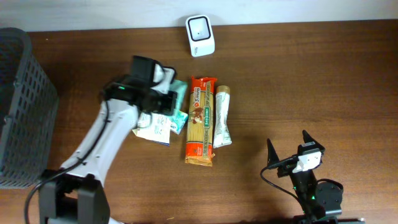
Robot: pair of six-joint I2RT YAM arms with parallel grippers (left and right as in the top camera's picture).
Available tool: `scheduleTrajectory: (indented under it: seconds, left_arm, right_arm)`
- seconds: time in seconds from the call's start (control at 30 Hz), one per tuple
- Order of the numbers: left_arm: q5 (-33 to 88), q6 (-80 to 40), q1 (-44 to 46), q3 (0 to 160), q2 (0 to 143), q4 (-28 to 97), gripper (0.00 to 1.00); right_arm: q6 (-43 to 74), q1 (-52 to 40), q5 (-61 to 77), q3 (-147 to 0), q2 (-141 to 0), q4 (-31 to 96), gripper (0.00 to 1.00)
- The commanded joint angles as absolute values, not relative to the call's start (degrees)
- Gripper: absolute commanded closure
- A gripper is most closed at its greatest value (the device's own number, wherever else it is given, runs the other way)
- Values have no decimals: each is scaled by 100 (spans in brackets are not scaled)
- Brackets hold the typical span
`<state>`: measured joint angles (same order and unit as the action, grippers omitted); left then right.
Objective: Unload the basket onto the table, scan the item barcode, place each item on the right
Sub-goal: 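Place the mint-green pouch on the table beside the pasta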
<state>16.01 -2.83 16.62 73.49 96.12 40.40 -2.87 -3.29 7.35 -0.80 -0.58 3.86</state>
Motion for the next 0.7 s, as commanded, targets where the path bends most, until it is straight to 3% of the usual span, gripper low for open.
scheduleTrajectory:
  seconds: [0.0,0.13,0.2,0.3,0.5,0.6,0.67]
  left_arm:
    - [1199,-744,2034,7105,9609,3787,100]
    - [913,-834,2213,7067,9679,3747,96]
    - [913,-832,2213,7067,9679,3706,87]
    - [915,-832,2213,7067,9679,3629,65]
    - [915,-827,2062,7301,9564,3605,51]
    - [895,-757,1640,7985,9236,4023,46]
    - [893,-528,1151,8624,8930,4447,38]
  right_arm:
    - [-235,-298,703,-32,-21,388,1]
    - [-235,-298,703,-32,-21,388,1]
    - [-235,-298,703,-32,-21,388,1]
    - [-235,-298,703,-32,-21,388,1]
    - [-235,-298,703,-32,-21,388,1]
    - [-235,-298,703,-32,-21,388,1]
    - [-235,-298,703,-32,-21,388,1]
